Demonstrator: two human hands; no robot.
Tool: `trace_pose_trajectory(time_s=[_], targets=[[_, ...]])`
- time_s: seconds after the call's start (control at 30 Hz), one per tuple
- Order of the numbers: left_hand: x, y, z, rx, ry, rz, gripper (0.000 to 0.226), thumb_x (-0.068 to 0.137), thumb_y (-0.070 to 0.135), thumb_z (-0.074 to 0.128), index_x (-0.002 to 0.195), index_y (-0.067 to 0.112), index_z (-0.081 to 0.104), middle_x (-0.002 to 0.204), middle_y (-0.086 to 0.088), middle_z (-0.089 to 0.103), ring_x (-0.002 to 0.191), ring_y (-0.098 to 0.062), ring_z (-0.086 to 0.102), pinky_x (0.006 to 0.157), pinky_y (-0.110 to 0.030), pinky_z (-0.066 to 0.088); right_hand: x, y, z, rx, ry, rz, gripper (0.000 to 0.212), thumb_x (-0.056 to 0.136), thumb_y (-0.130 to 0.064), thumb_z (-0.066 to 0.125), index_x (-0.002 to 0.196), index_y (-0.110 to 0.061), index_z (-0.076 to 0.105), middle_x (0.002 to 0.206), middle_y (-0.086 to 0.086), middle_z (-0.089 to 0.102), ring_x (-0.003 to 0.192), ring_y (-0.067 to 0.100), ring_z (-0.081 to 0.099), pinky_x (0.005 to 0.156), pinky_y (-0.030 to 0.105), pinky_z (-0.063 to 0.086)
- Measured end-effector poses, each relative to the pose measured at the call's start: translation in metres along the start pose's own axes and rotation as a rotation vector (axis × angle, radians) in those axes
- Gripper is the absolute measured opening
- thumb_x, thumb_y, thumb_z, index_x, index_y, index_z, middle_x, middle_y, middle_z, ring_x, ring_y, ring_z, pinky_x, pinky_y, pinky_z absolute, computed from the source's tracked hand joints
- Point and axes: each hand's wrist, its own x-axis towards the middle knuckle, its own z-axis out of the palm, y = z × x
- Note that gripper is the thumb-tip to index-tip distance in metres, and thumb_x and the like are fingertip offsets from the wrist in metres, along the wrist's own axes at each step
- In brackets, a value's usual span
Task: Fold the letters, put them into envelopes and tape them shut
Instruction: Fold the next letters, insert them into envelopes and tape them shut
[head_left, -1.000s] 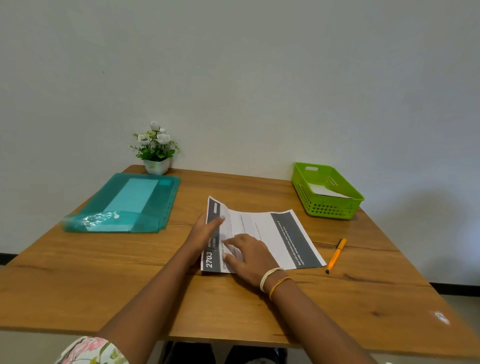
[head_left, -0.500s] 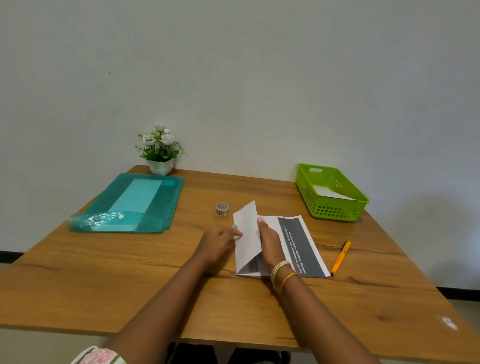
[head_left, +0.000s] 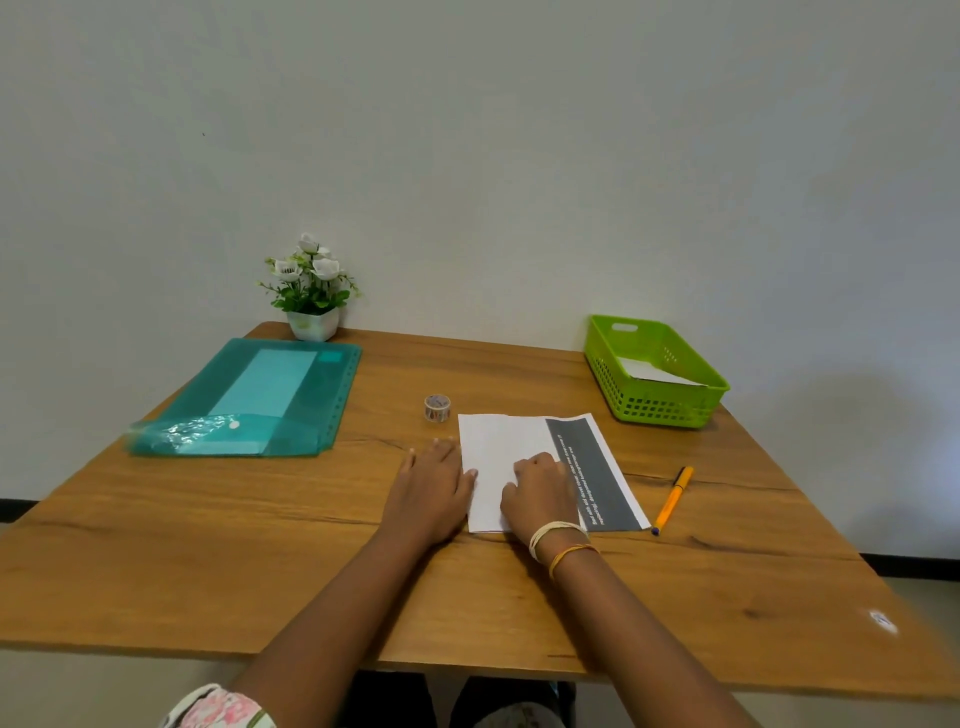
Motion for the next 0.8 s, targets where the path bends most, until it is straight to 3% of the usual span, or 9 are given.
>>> trace_pose_trajectory(time_s=[0.17,0.27,0.33,0.47,0.6,0.67,0.73,0.8], targets=[[0.003,0.005,0.002,-0.012,-0.055,-0.075,0.058,0.101,0.047,0.024,0.147,0.013,0.034,0.157,-0.004,0.03,0.146,-0.019,0.02,0.118,-0.041,0.013,-0.009,0.003,0.015,0.059,0.072,-0.042,0.037,0.097,-0.026,0.041,0.129,-0.012,0.053,0.131,0.005,0.049,0.119,0.023,0.041,0.099,0.034,0.038],[0.006,0.008,-0.003,-0.157,-0.045,-0.128,0.052,0.102,0.045,0.025,0.141,0.016,0.044,0.15,-0.002,0.041,0.142,-0.019,0.029,0.118,-0.044,0.014,-0.008,0.004,0.016,0.08,0.078,-0.045,0.037,0.097,-0.027,0.041,0.128,-0.012,0.054,0.131,0.006,0.049,0.119,0.023,0.041,0.099,0.034,0.039],[0.006,0.011,-0.008,-0.394,-0.01,-0.165,0.046,0.103,0.042,0.029,0.132,0.017,0.053,0.138,-0.002,0.054,0.129,-0.02,0.045,0.115,-0.044,0.026,-0.006,0.005,0.016,0.108,0.078,-0.051,0.037,0.097,-0.028,0.04,0.127,-0.011,0.055,0.13,0.006,0.05,0.118,0.023,0.041,0.099,0.034,0.038],[0.008,0.021,-0.017,-1.014,-0.05,-0.197,0.041,0.103,0.038,0.033,0.137,0.022,0.05,0.131,0.0,0.059,0.112,-0.01,0.057,0.087,-0.024,0.047,-0.002,0.006,0.012,0.222,0.07,-0.039,0.038,0.098,-0.03,0.042,0.122,-0.008,0.06,0.125,0.009,0.05,0.115,0.024,0.044,0.098,0.033,0.037],[0.009,0.033,-0.021,-1.284,0.031,-0.186,0.039,0.106,0.027,0.027,0.13,0.013,0.055,0.111,-0.003,0.068,0.1,-0.013,0.066,0.077,-0.02,0.054,0.003,-0.001,-0.002,0.507,-0.028,0.047,0.051,0.1,-0.041,0.033,0.101,-0.004,0.068,0.106,0.013,0.059,0.096,0.027,0.053,0.085,0.033,0.041],[0.007,0.038,-0.02,-1.295,0.039,-0.159,0.043,0.106,0.024,0.026,0.124,0.005,0.059,0.113,-0.01,0.068,0.106,-0.019,0.065,0.088,-0.027,0.053,0.008,-0.004,-0.013,0.707,-0.099,0.123,0.055,0.098,-0.052,0.03,0.095,-0.014,0.069,0.093,0.005,0.062,0.088,0.024,0.055,0.078,0.031,0.037],[0.002,0.038,-0.015,-1.207,0.001,-0.12,0.042,0.106,0.026,0.028,0.121,0.008,0.063,0.119,-0.009,0.066,0.112,-0.017,0.062,0.096,-0.032,0.05,0.015,-0.005,-0.025,0.89,-0.177,0.21,0.048,0.094,-0.058,0.035,0.096,-0.022,0.067,0.092,0.004,0.065,0.087,0.024,0.059,0.079,0.035,0.043],[-0.001,0.035,-0.01,-1.023,-0.018,-0.052,0.039,0.105,0.028,0.033,0.119,0.016,0.066,0.119,-0.002,0.066,0.111,-0.011,0.06,0.095,-0.029,0.049,0.022,0.0,-0.033,0.962,-0.243,0.261,0.038,0.092,-0.048,0.05,0.089,-0.014,0.066,0.088,0.011,0.066,0.081,0.025,0.06,0.074,0.037,0.046]])
